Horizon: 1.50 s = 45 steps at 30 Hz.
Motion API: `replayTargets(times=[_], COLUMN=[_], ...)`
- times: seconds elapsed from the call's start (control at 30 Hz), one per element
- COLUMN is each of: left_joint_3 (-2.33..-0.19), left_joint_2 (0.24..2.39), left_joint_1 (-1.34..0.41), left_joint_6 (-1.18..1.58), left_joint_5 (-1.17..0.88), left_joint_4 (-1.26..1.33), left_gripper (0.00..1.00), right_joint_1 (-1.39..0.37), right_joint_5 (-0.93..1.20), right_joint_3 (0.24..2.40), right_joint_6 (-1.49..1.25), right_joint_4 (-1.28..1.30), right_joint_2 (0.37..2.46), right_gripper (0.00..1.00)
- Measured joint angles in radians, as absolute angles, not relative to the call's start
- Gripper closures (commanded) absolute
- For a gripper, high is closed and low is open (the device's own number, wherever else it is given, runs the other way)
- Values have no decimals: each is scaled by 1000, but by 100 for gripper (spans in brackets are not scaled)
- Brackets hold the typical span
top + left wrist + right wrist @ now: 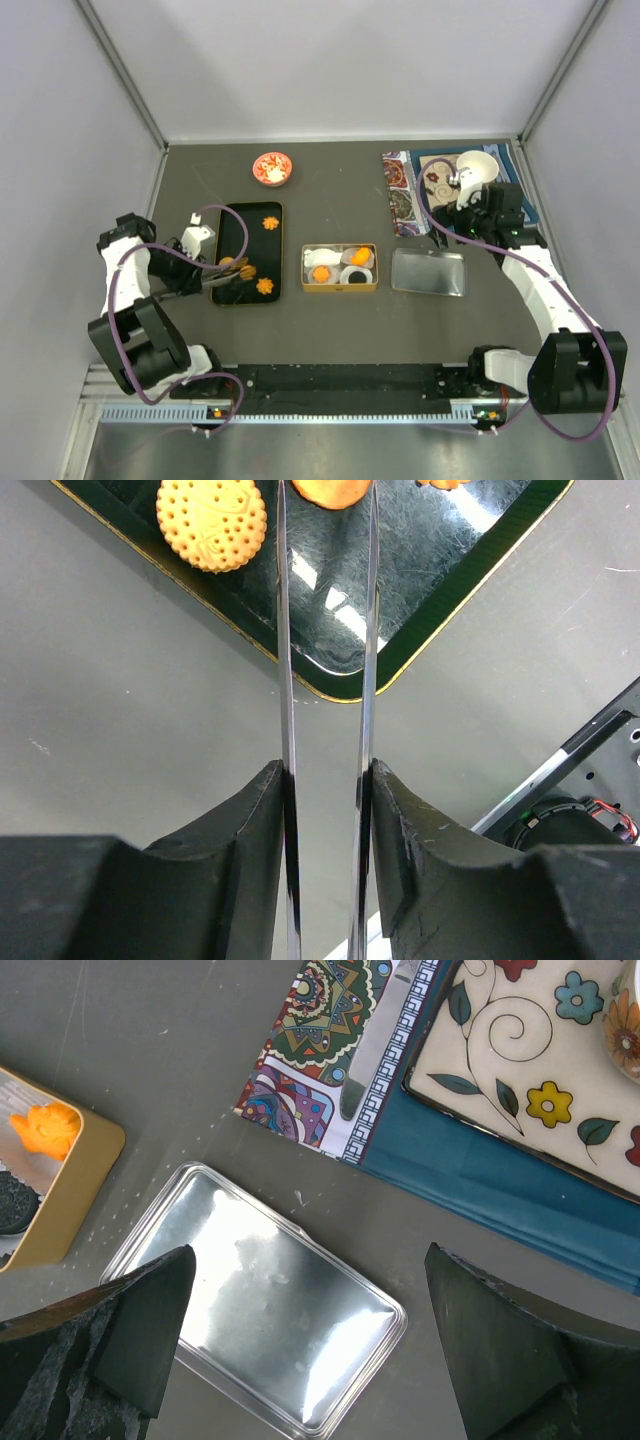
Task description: Pack the cookies
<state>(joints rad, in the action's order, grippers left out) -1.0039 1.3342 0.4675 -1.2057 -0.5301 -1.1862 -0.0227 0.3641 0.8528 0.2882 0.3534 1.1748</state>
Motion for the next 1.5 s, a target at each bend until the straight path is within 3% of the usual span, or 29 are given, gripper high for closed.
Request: replayTargets(times=[0.3, 0.57, 0.77, 1.5], left_joint_3=[-1005, -1023, -1023, -1017], left_joint_2=[1318, 1282, 1282, 1288], left_joint_1=[466, 464, 464, 464], left_joint_6=[-1206, -1206, -1206, -1199], left_joint_5=[-544, -561, -565, -567], left_joint_4=[-1216, -1237, -1241, -1215], left_gripper=[83, 61, 50, 47], right_joint_1=[-23, -23, -23, -23], right_joint_5=[364, 364, 364, 364], right_joint_3=[853, 853, 853, 853], right_joint_6=[288, 288, 288, 288], right_joint_4=[353, 355, 361, 362], right_joint_2=[1175, 1175, 1175, 1175], right_gripper=[1, 1, 1, 1])
